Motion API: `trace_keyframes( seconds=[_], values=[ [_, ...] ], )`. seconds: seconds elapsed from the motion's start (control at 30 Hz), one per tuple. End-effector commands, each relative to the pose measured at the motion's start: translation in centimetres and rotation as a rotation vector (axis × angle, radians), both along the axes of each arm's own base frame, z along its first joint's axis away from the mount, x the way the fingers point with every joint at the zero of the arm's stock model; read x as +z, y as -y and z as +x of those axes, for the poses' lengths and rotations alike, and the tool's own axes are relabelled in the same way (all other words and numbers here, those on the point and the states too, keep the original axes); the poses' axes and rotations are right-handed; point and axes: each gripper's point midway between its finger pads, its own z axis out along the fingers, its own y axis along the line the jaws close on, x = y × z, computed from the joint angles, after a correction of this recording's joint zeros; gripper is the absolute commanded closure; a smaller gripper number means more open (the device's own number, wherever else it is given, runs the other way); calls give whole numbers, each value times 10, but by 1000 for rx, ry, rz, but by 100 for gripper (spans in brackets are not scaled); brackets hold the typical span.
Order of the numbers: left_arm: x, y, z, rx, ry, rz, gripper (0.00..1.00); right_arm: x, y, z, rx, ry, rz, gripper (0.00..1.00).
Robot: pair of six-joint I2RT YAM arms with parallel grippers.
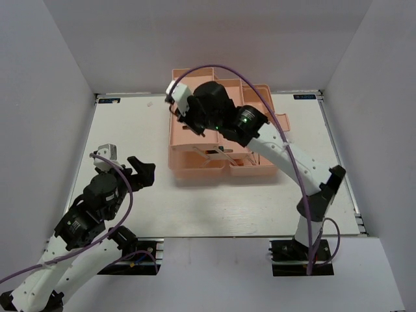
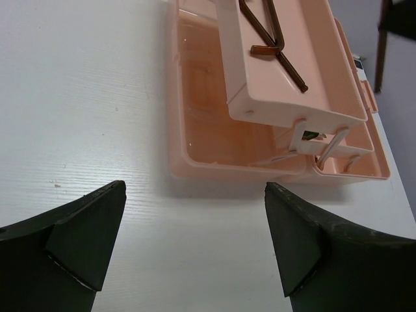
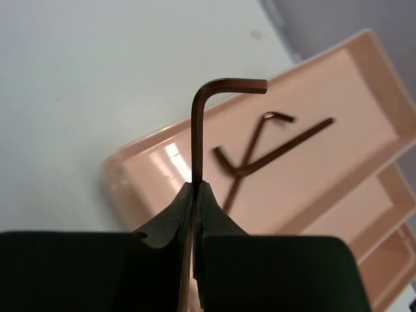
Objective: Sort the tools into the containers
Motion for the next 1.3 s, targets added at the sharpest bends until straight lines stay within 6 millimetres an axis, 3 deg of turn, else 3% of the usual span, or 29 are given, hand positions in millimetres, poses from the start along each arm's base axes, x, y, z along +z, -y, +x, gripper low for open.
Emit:
trace_keyframes(
  seconds=[0.0,0.03,0.13,0.2,0.23,0.27,0.33,0.4,0.47,0.5,0.57,0.6,0.63,0.67,0.7,0.73,0.77,0.83,0.87,0.9,0.97,1.0,1.03,1.07,1.1,1.17,1.2,1.27],
  values=[
    [9,-3,1,22,19,-24,2,41,-1,73,-225,160,131,100],
    [7,-1,1,12,17,-26,2,44,5,89,-261,181,142,100],
    [6,1,1,4,13,-37,2,11,-1,125,-303,178,98,100],
    [2,3,0,-5,4,-33,2,-12,-2,132,-299,130,64,100],
    [1,4,2,-5,-3,-27,2,-18,0,135,-309,100,72,95],
    [-2,5,3,-5,-4,-26,2,-21,1,138,-310,93,68,79],
    [-6,9,5,-14,-13,-23,2,-25,6,140,-314,67,71,65],
    [-10,15,8,-32,-24,-21,2,-11,11,136,-311,69,96,50],
    [-18,19,10,-41,-37,-15,2,-7,12,130,-286,46,112,48],
    [-16,20,11,-41,-30,-21,2,5,16,124,-280,44,138,46],
    [-19,24,13,-51,-34,-21,2,21,19,101,-173,-3,186,45],
    [-24,26,15,-51,-42,-15,2,22,13,85,-66,-40,201,52],
    [-24,27,15,-60,-44,-17,2,20,23,70,-14,-81,181,55],
    [-27,28,16,-60,-47,-15,2,28,12,28,267,-87,193,55],
    [-27,28,16,-60,-47,-15,2,18,19,7,370,-132,155,56],
    [-32,28,16,-60,-55,-9,2,6,31,-36,540,-242,135,56],
    [-32,28,16,-60,-55,-9,2,5,31,-52,772,-59,117,65],
    [-34,28,14,-57,-56,-18,2,-28,46,-85,925,-86,64,89],
    [-34,26,12,-57,-56,-18,2,-47,48,-85,913,-102,19,89],
    [-36,25,11,-57,-64,-12,2,-54,47,-89,928,-87,-3,88],
    [-33,22,8,-57,-52,-21,2,-87,45,-84,902,-76,-81,70],
    [-36,21,7,-57,-62,-14,2,-92,47,-81,839,-67,-132,67],
    [-34,20,6,-57,-54,-20,2,-128,54,-82,799,-109,-226,64],
    [-36,20,5,-57,-61,-15,2,-129,42,-76,770,-54,-220,56],
    [-34,19,4,-57,-54,-20,2,-131,37,-60,672,0,-256,56],
    [-38,18,5,-48,-59,-12,2,-147,30,-55,581,-7,-259,50],
    [-42,18,5,-48,-66,-7,2,-145,24,-39,517,60,-275,49],
    [-42,18,5,-48,-66,-7,2,-153,18,-35,452,58,-284,49]
  ],
)
